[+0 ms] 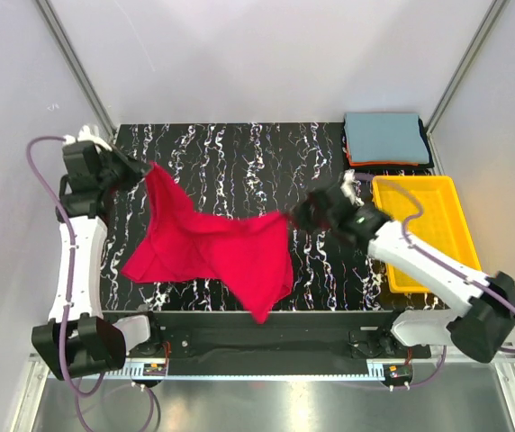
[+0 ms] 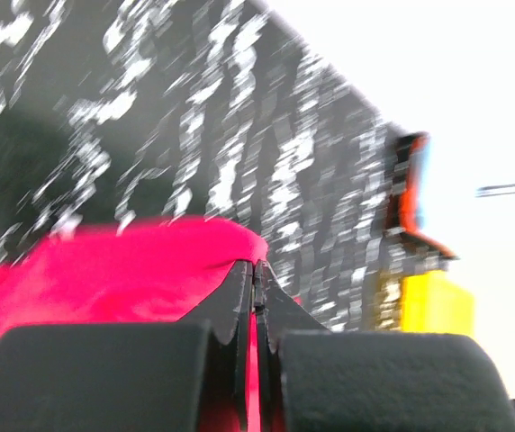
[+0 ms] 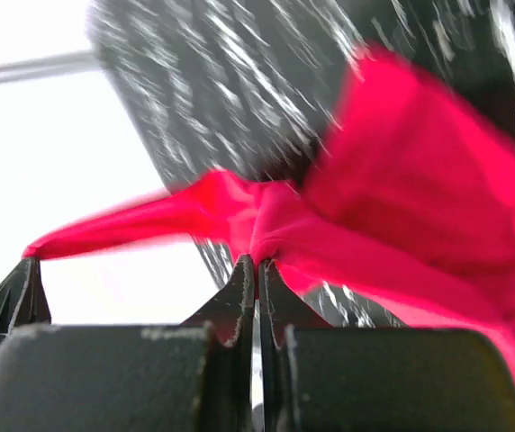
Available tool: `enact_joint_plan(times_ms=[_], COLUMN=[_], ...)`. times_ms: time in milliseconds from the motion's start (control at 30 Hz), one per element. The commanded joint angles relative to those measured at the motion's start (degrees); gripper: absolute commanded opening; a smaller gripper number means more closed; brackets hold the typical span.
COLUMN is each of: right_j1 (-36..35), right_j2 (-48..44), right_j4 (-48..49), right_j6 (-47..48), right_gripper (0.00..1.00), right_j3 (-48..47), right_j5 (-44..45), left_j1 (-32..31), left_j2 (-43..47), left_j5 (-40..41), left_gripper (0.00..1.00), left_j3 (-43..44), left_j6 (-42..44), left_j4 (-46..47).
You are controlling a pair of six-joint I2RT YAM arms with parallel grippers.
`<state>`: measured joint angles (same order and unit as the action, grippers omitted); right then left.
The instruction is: Fold and stack the t-shirts
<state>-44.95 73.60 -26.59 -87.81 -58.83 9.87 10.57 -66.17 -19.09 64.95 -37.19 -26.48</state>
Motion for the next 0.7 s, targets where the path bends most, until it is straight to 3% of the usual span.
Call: enact_joint_plan(times_ms=[0, 33, 233, 467, 533, 667], right_j1=[2.8, 3.1, 4.5, 4.4, 4.5, 4.4], right_j2=[-4.4, -5.1, -16.2, -27.8, -27.2, -15.1], right_j4=[-13.5, -19.8, -32.8, -37.9, -37.6, -34.9], right_j6=[21.6, 23.7, 33.1, 32.0, 33.0, 43.4], right_gripper=[0.0, 0.0, 0.0, 0.0, 0.0, 0.0], right_j3=[-14.3, -20.4, -32.8, -33.3, -33.4, -40.0], right_j5=[9.1, 11.5, 22.8, 21.2, 23.7, 31.7], left_j1=[0.2, 0.2, 0.2, 0.2, 0.2, 0.2], left_j2=[2.4, 3.3, 8.2, 16.9, 17.4, 11.6], left_j5=[-5.0, -5.5, -6.0, 2.6, 2.7, -4.1], left_gripper=[0.0, 0.0, 0.0, 0.0, 0.0, 0.0], left_j3=[11.3, 12.6, 20.4, 28.1, 29.4, 27.0], left_j6=[-3.0, -3.2, -0.3, 2.3, 1.9, 0.1], left_j4=[0.2, -0.5, -8.5, -17.6, -16.6, -12.5])
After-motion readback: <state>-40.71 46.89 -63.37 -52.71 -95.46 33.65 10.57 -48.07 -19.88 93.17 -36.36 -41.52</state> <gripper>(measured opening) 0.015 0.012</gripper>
